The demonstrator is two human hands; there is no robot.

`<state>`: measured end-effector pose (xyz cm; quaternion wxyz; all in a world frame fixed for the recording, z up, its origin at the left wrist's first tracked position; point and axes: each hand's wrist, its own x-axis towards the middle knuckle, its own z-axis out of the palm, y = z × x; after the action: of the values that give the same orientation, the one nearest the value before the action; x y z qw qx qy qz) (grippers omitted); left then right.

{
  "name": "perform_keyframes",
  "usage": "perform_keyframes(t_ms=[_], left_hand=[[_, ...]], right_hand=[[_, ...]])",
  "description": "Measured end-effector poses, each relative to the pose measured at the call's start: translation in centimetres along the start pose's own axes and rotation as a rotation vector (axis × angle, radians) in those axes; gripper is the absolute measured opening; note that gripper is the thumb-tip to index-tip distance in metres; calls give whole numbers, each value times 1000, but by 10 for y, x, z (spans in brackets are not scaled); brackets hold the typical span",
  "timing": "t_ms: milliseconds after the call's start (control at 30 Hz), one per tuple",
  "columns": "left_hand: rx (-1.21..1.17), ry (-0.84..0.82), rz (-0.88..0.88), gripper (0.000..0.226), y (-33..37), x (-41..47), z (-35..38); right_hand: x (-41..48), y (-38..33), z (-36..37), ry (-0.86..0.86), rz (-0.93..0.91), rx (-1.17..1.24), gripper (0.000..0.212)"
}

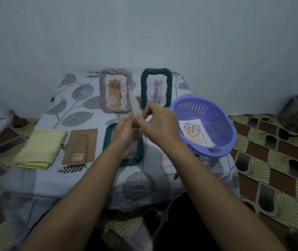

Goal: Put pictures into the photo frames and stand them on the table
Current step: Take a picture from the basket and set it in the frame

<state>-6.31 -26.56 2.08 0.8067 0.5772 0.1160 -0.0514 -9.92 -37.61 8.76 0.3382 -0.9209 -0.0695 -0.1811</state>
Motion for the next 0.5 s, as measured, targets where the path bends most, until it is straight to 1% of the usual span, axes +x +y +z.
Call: perform_keyframes(t_ms=[67,133,167,233,267,333,400,500], left_hand=[[-60,12,-36,32,-2,-1,-18],[-69,39,-47,32,-5,0,-36],[-64,71,-44,32,-6,1,-44],[-13,185,-26,31,-7,2,-58],[57,246,-10,30,-8,2,-65],[250,316,48,29,-11,2,-79],[434,338,125,29,-15,2,-91],[650,341,210,28,-19,2,-97]], right_hand=[[-1,-3,16,-20,33,83,18],[-1,-3,32,-29,92,148,21],[-1,-3,39,-43,127,179,22],[-2,1,51,-81,194,222,22],[-2,4,57,-99,222,224,22],[-5,11,67,-141,269,200,19],[-10,19,77,-193,301,183,20],[-17,33,90,-223,294,119,27]])
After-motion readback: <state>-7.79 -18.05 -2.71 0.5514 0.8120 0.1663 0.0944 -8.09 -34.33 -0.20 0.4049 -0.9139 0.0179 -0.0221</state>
